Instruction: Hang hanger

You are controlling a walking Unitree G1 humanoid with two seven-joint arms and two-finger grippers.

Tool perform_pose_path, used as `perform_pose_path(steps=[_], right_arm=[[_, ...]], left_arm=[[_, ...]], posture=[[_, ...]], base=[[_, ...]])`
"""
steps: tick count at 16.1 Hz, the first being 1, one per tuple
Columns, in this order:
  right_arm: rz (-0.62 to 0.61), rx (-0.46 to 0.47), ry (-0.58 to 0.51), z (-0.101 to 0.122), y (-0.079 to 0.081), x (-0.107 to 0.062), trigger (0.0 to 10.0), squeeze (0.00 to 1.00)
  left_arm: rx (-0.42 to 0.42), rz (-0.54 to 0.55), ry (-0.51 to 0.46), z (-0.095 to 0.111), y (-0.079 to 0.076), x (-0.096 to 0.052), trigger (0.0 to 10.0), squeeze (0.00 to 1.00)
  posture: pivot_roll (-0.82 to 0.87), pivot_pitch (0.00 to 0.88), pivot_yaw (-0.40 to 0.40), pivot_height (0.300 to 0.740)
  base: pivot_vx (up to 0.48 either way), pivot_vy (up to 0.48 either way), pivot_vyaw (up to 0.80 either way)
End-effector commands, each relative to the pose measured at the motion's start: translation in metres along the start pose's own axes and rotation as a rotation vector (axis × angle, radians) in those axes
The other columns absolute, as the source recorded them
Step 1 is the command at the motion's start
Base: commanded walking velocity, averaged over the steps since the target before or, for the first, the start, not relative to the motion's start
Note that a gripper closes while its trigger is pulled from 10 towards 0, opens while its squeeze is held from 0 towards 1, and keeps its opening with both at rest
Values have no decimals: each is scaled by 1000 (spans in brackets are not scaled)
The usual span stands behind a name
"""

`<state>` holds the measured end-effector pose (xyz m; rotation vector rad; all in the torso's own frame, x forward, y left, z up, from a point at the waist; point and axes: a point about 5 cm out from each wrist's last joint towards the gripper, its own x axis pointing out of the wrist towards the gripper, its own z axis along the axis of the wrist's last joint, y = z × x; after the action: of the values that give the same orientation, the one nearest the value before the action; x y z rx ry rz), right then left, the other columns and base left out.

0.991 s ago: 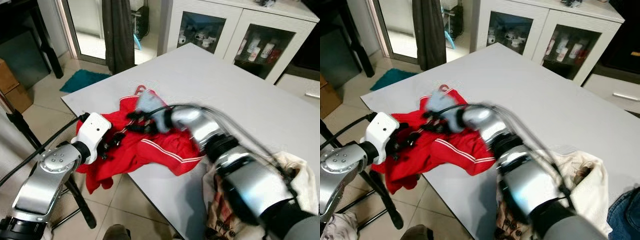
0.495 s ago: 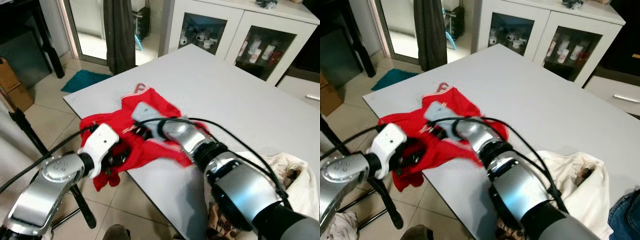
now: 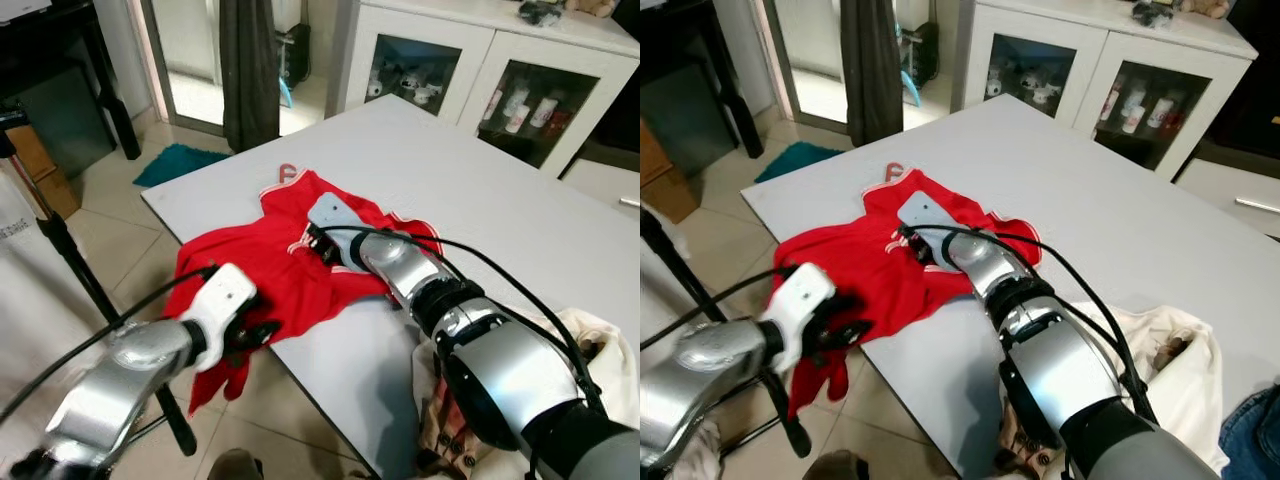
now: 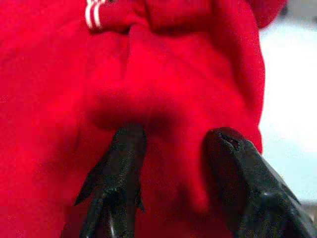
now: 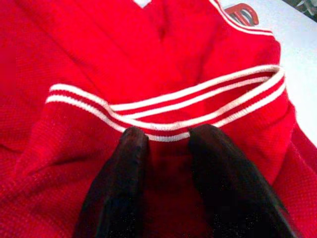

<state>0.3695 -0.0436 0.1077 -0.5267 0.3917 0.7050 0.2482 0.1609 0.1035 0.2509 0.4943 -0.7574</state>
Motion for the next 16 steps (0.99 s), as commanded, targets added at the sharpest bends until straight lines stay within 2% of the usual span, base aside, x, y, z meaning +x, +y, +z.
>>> perform_pose_path(steps=[1,3,5,7,9,11,12,14,15,16], right_arm=[[-2,50,18,-6,-4,-2,10000,0],[67,77,-37,10,1,0,10000,0],[140,100,-83,19,3,-1,10000,0],[158,131,-106,20,-3,-4,10000,0],[121,137,-87,11,-15,-9,10000,0],[61,12,25,-19,-38,-22,10000,0],[74,-39,79,-32,-43,-27,10000,0],[124,-82,148,-53,-44,-34,10000,0],[111,-76,186,-67,-45,-37,10000,0],[111,-76,189,-69,-44,-38,10000,0]], left_arm=[[-50,-3,6,-9,2,11,10000,0],[-102,88,-39,-11,17,29,10000,0],[-160,123,-97,-7,25,33,10000,0],[-189,169,-23,-23,34,34,10000,0],[-190,216,66,-41,43,32,10000,0],[-96,282,147,-50,56,22,10000,0],[-48,295,160,-50,62,17,10000,0],[45,294,157,-41,69,11,10000,0],[109,270,132,-31,72,6,10000,0],[115,264,127,-29,72,6,10000,0]], posture=[[177,30,-73,740],[173,32,-72,740],[170,33,-72,740],[165,31,-72,740],[165,31,-72,740],[165,31,-72,740],[162,31,-66,740],[158,29,-63,740],[158,29,-63,740],[155,29,-59,740]], base=[[0,0,0],[0,0,0],[0,0,0],[0,0,0],[0,0,0],[0,0,0],[0,0,0],[0,0,0],[0,0,0],[0,0,0]])
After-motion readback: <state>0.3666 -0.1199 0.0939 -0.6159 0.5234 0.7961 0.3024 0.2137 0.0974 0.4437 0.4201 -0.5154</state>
